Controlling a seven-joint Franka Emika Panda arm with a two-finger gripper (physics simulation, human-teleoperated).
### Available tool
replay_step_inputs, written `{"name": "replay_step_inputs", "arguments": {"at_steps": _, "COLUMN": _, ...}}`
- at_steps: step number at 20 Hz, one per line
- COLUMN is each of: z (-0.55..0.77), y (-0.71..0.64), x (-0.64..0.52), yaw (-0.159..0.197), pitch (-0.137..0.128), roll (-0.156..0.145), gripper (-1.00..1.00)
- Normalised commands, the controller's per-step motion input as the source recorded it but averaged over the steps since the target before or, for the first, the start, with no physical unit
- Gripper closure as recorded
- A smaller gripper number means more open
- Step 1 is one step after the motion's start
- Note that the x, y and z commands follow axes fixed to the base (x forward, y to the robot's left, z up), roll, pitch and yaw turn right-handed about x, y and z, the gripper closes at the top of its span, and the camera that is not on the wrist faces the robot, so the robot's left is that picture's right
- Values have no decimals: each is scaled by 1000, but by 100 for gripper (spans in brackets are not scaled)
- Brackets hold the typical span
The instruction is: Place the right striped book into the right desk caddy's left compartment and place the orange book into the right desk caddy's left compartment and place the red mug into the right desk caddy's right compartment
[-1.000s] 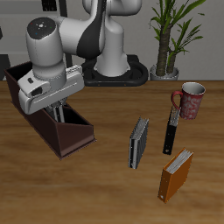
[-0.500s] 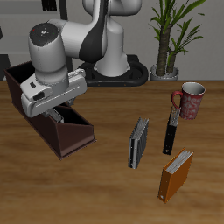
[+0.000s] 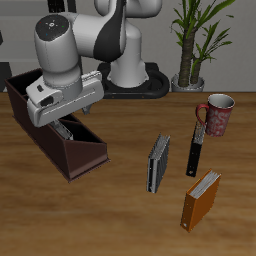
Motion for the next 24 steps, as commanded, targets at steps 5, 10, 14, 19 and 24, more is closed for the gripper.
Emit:
{"name": "replay_step_inputs", "arguments": {"at_steps": 5, "z": 234, "y": 221, "x": 38, "yaw": -67, "pitch": -41, "roll": -6, "gripper": -100}}
{"name": "replay_step_inputs", "arguments": {"at_steps": 10, "z": 278, "y": 377, "x": 30, "yaw": -159, "pitch": -20, "roll": -11, "gripper": -100}}
{"name": "replay_step_inputs", "arguments": {"at_steps": 14, "z": 423, "y": 503, "x": -41, "yaw": -178, "pitch": -54, "roll": 12, "gripper": -100}}
{"name": "replay_step_inputs", "arguments": {"at_steps": 19, "z": 267, "y": 425, "x": 5, "yaw": -101, "pitch": -37, "roll": 12, "gripper": -100}}
{"name": "replay_step_inputs", "arguments": {"at_steps": 24, "z": 92, "y": 444, "x": -48, "yaw": -60, "pitch": -34, "roll": 27, "gripper": -100}}
